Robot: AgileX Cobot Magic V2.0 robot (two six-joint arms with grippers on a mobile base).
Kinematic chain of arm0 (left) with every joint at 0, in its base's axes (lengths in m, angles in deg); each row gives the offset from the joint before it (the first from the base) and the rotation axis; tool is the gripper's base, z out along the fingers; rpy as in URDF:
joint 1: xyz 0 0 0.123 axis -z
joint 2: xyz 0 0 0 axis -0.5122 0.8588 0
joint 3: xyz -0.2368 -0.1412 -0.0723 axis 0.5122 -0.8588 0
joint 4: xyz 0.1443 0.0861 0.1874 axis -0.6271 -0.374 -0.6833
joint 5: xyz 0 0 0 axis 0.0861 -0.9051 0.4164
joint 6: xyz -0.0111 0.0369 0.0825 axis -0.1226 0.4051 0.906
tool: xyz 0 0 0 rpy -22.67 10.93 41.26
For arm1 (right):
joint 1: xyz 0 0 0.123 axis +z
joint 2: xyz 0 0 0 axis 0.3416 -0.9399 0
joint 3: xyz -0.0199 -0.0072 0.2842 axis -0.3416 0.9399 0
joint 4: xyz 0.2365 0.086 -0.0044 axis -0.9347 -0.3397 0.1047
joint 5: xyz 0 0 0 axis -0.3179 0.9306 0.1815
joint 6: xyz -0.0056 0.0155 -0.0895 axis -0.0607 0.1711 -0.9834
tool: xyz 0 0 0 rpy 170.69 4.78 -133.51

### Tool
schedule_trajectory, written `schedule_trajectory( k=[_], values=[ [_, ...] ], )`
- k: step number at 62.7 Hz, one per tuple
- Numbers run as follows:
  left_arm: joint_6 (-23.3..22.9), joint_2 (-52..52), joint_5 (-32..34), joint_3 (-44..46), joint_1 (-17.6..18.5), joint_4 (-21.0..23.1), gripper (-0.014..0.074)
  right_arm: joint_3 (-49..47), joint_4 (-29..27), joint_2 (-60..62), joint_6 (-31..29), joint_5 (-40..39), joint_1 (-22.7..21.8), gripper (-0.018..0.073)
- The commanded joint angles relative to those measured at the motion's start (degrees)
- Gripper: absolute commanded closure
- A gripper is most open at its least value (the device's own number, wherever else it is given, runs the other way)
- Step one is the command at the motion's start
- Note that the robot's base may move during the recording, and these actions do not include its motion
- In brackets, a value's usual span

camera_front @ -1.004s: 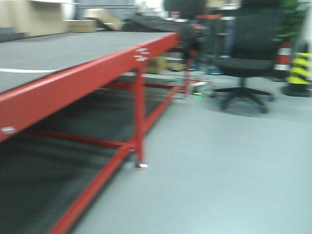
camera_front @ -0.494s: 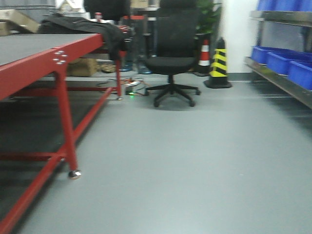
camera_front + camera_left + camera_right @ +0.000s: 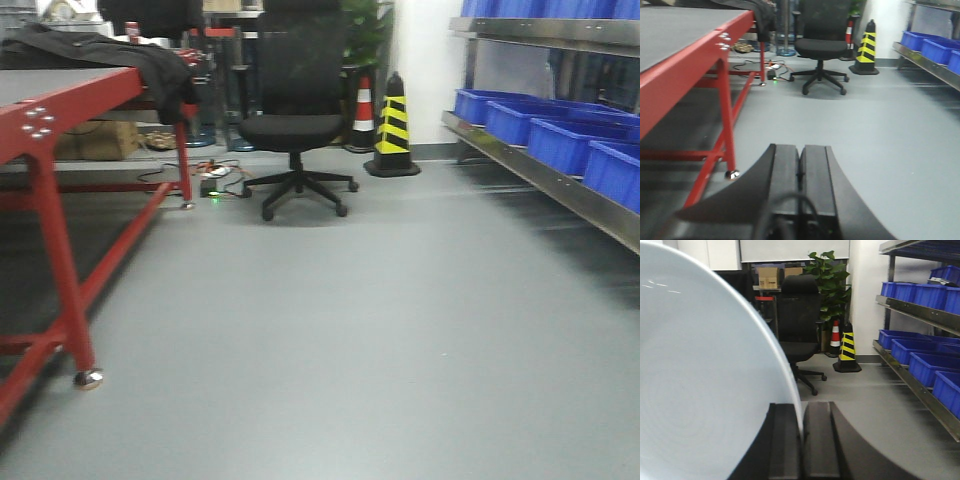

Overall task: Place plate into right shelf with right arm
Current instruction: 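Drive the base past the red table while holding the plate, then turn and drive the base up to the steel shelf of blue bins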

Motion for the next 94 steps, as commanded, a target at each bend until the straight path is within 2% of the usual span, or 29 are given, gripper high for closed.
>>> schedule_trajectory(
  k=[1, 94],
  values=[
    [-0.40, -0.59, 5.16, -0.59, 0.11, 0.47, 0.0724, -1.64, 0.25, -0.60, -0.42, -5.35, -0.43, 0.0505],
    [-0.40, -0.59, 5.16, -0.59, 0.11, 0.47, 0.0724, -1.64, 0.25, -0.66, -0.42, -5.36, -0.43, 0.0505]
  ],
)
